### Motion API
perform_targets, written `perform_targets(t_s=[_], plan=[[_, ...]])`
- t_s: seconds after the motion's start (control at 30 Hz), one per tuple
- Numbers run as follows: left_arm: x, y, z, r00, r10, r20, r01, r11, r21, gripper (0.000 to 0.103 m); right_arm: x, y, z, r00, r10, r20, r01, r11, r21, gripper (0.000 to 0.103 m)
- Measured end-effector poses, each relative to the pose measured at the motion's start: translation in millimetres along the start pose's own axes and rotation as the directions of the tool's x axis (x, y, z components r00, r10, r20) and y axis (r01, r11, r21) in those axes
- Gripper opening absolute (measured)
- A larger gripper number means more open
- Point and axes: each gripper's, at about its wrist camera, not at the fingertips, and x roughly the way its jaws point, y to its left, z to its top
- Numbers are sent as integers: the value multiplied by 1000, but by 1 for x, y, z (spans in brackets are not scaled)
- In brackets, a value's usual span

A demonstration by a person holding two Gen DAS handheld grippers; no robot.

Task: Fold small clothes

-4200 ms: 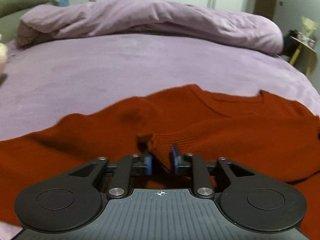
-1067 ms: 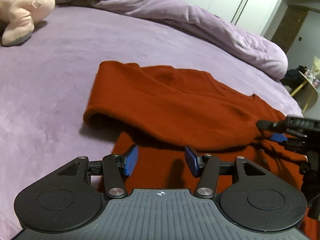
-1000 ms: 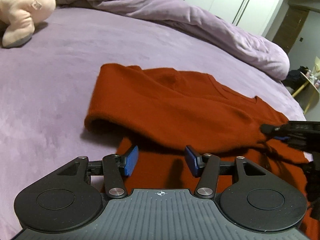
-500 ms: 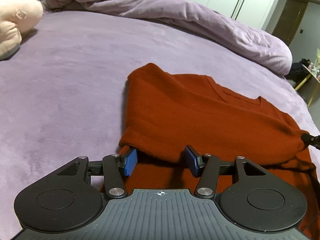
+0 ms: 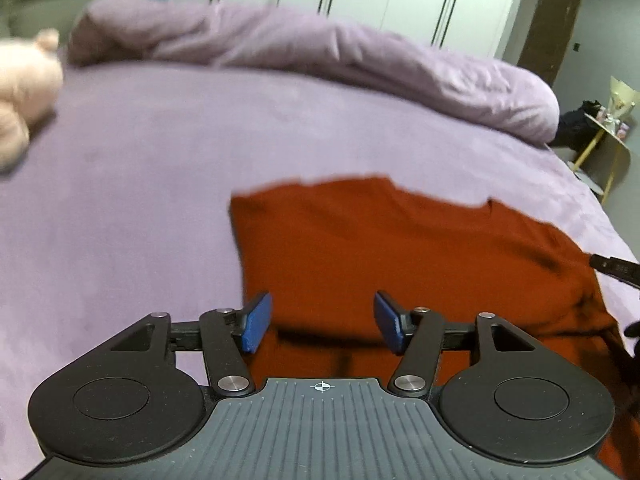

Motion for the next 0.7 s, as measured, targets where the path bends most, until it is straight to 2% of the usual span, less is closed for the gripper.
perform_targets(t_s=[0.03,0.07,0.13,0.2,0.23,0.27,0.3,0.33,0.37,0.4,0.43,0.5,0.53,0.6,0.67,0.7], plan=[[6,-5,5,1000,5,6,-6,1000,14,63,-4,3,1,997,82,4,-82,996,39,12],[15,-9,9,1000,4,12,-4,1000,23,63,-6,9,0,982,191,-2,-190,979,74,11],[33,-15,14,999,1,37,-2,1000,25,64,-3,38,-2,923,382,-43,-377,922,92,11],[54,-20,19,1000,15,18,-16,1000,20,64,3,66,-7,867,491,-81,-486,871,78,11],[64,-21,19,1000,14,6,-14,1000,18,64,7,79,-10,847,525,-84,-521,851,62,11],[74,-23,19,1000,24,-7,-24,1000,20,64,11,86,-12,840,535,-89,-533,845,46,11],[82,-24,18,999,38,-18,-38,999,33,64,19,92,-15,847,520,-107,-521,853,19,11],[89,-26,17,998,52,-20,-51,997,56,64,26,94,-17,867,486,-108,-491,871,-23,11],[93,-26,13,998,66,-3,-65,995,79,68,30,90,-19,883,460,-91,-465,884,-51,10],[95,-24,11,997,72,16,-73,993,88,73,34,79,-17,909,409,-77,-414,907,-68,10],[97,-21,10,997,72,20,-74,994,79,75,37,65,-15,931,359,-66,-363,929,-71,10],[102,-12,10,998,54,13,-54,998,14,78,43,35,-12,965,261,-37,-263,962,-72,0],[104,-6,9,999,47,12,-46,999,-20,79,46,18,-11,971,235,-37,-237,970,-54,0],[102,-3,10,999,51,9,-50,998,-40,78,44,-8,-11,959,280,-44,-279,960,29,0],[92,-6,12,997,76,-9,-76,997,-28,75,33,-5,-11,971,232,-52,-233,973,4,0],[84,-7,11,997,74,-17,-74,997,-19,74,25,-1,-11,980,193,-57,-194,981,-7,9]])
